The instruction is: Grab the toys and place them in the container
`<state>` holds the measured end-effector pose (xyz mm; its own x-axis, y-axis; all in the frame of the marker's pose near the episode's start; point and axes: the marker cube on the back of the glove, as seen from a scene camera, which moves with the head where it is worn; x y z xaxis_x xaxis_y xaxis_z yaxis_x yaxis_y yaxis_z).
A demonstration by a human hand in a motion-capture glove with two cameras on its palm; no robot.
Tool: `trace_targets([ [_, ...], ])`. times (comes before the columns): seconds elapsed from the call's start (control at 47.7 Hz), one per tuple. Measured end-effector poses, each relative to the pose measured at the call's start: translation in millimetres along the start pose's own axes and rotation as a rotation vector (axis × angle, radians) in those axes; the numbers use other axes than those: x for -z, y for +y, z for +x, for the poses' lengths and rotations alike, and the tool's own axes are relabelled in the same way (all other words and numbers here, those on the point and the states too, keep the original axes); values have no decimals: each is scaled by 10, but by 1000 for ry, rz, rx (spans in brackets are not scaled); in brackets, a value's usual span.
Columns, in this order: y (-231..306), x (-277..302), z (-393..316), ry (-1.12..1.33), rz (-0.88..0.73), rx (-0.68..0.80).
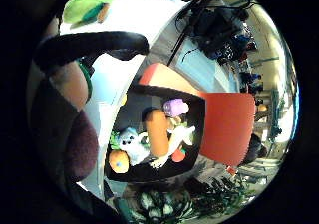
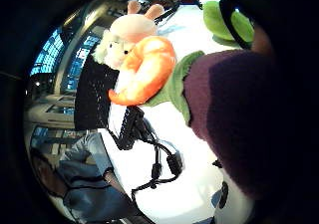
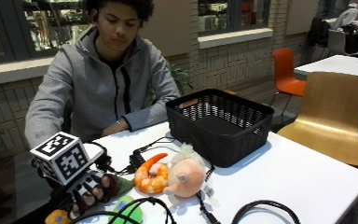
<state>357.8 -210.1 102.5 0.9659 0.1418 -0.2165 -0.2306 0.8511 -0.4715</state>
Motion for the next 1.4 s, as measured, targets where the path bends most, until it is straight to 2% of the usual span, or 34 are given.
trace_targets([
  [0.189,160,284,-143,33,37,0],
  [0.335,199,804,-440,-14,114,48],
  [0.461,64,1200,-1116,7,184,158],
  [0.587,-277,1355,-1722,45,147,310],
  [0.754,-756,1344,-2712,-7,79,480],
  [0.943,-1255,1206,-3562,-18,51,522],
  [1.278,-1614,655,-4275,52,-79,610],
  [1.404,-1600,466,-4343,229,-176,636],
])
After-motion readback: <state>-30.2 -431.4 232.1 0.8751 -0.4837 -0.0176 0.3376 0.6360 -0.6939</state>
